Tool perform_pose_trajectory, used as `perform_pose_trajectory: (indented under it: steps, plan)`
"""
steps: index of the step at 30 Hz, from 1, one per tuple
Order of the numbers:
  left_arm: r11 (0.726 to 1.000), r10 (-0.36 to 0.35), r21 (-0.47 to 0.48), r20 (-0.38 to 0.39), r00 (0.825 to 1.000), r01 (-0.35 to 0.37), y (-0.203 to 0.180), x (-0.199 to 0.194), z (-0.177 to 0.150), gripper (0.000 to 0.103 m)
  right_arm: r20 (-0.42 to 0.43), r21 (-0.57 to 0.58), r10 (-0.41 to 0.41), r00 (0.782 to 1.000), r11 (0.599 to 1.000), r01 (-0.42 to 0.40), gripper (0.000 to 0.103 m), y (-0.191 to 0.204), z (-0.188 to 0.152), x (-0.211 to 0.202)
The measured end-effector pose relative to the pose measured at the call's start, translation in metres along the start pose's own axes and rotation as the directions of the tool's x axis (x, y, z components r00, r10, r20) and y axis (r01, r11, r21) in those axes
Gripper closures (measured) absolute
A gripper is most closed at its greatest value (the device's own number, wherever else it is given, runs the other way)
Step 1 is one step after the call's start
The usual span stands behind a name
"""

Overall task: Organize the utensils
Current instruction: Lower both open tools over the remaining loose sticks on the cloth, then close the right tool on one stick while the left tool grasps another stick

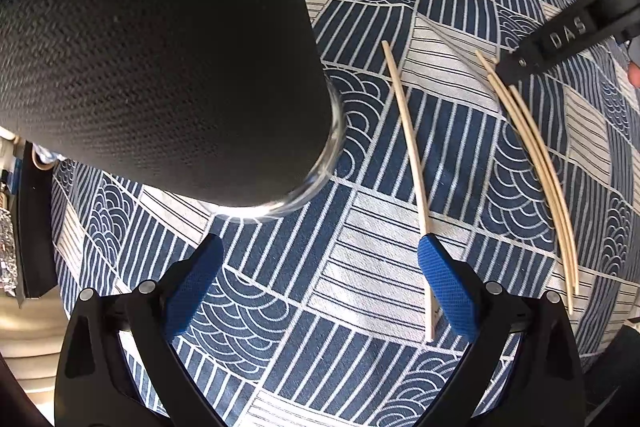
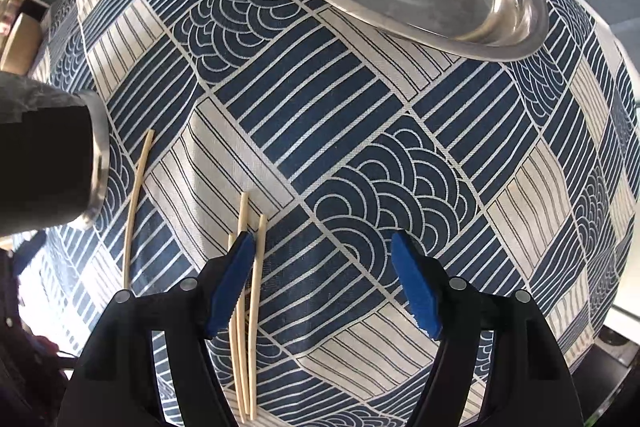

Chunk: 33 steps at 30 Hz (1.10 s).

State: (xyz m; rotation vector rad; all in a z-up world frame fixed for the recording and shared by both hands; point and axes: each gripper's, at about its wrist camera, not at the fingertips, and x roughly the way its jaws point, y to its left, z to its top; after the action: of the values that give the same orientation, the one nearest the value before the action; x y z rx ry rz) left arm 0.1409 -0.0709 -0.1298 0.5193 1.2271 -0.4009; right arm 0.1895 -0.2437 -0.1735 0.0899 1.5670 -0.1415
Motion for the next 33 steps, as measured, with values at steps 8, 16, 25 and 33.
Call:
perform_pose_trajectory:
  steps: [8,16,25,33]
  plan:
    - [0.995,-0.086,-0.058,-0.006,0.996,0.085,0.001,0.017,0.01,0.028,0.011,-0.036,0.002,1.0,0.999,-0.002,0.062,0.012,0.005,-0.012]
    - [0.984,-0.169,-0.053,-0.027,0.985,0.168,0.014,0.017,0.0,0.05,-0.003,-0.01,0.072,0.997,0.997,-0.072,0.095,-0.009,0.002,-0.019]
    - [0.992,-0.128,-0.014,-0.001,0.992,0.128,0.003,0.006,-0.009,0.044,0.011,-0.045,0.069,0.998,0.997,-0.069,0.096,-0.005,-0.008,-0.023]
    - [0.984,-0.176,-0.045,-0.025,0.984,0.174,-0.014,0.017,0.02,0.041,0.017,-0.058,0.081,0.997,0.995,-0.08,0.096,-0.01,-0.018,-0.02]
